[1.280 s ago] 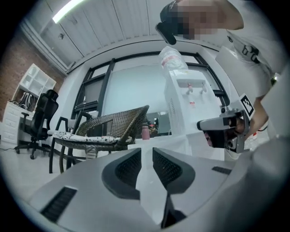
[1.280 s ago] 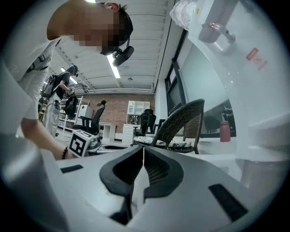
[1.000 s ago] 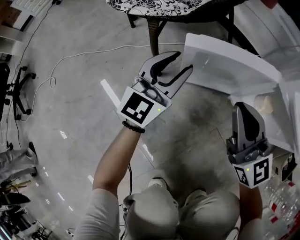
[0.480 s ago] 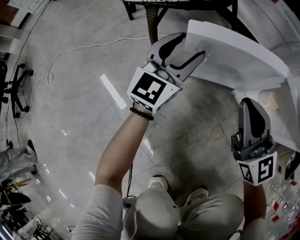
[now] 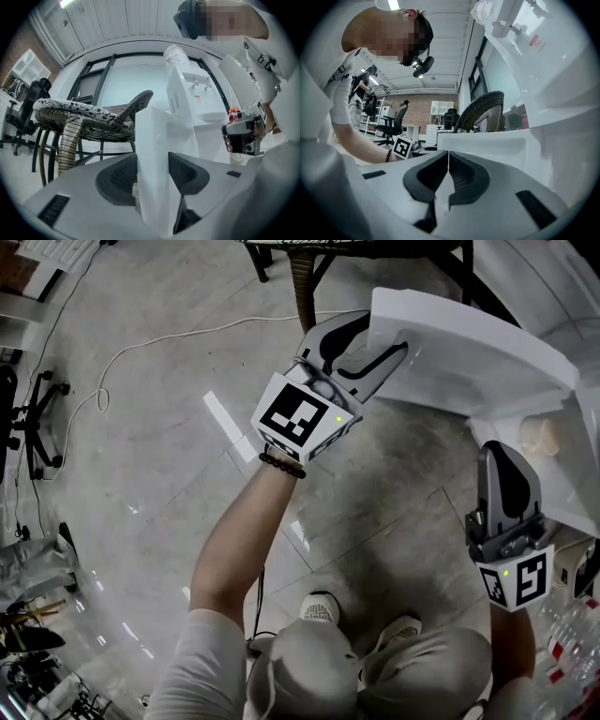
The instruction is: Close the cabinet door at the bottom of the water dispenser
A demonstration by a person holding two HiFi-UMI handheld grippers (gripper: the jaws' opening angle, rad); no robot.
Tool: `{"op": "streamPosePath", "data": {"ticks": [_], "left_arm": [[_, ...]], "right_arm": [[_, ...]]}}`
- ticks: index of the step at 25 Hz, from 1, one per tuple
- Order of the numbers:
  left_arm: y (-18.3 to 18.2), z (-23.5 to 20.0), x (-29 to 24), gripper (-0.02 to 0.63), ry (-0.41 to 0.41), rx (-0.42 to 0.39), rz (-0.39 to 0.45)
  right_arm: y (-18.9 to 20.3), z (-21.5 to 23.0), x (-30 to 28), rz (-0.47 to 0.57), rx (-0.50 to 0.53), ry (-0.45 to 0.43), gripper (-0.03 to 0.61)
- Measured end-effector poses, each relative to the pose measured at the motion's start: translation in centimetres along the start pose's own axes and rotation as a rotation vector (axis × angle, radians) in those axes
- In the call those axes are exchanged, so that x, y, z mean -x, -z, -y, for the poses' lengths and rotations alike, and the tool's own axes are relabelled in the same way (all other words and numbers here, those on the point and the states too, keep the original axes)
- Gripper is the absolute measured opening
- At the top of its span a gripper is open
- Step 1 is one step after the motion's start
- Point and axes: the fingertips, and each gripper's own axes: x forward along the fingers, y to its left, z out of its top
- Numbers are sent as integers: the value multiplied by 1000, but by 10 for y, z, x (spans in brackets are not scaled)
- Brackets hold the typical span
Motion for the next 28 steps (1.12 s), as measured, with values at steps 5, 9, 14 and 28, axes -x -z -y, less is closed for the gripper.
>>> {"op": "streamPosePath", "data": {"ticks": [5, 9, 14, 28], "left_arm": [[-11, 32, 30, 204, 43, 11, 26], [-14, 60, 51, 193, 70, 27, 28], [-11, 84, 66, 186, 84, 58, 18], [-13, 136, 87, 175, 152, 77, -29]], "right_arm": [[14, -7, 16, -45, 25, -14, 17], [31, -14, 29, -84, 40, -18, 17], [45, -17, 44, -111, 28, 3, 17], [54, -7, 76, -121, 14, 43, 17]]}}
